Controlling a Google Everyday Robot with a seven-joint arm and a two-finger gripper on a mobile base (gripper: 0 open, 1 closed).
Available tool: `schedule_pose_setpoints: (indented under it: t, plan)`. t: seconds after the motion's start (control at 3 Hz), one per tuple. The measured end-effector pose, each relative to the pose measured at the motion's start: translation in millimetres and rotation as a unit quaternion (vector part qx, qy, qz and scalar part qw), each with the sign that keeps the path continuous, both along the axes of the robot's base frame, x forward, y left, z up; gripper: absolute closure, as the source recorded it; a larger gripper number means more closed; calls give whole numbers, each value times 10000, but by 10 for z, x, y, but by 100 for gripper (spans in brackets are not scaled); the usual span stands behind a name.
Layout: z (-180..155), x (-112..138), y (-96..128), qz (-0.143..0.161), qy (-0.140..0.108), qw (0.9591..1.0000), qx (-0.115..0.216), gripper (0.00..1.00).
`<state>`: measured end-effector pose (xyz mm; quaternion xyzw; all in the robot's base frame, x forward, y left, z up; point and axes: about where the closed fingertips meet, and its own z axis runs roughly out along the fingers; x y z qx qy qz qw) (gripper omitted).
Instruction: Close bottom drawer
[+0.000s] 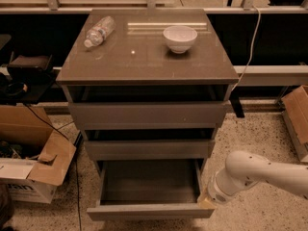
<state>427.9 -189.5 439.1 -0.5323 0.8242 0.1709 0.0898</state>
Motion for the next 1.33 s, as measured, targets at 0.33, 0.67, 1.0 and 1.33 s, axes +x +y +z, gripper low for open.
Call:
schedule_pose_setpoints:
  t: [0.33, 0.67, 1.0, 1.33]
  plan:
    - [-269, 114, -39, -34, -71, 10000, -5, 100]
    - [-939, 277, -101, -145, 137, 9997, 131, 100]
    - [-965, 274, -95, -153, 152, 9997, 142, 100]
    - [-1025, 201, -31, -2, 90, 10000, 31, 100]
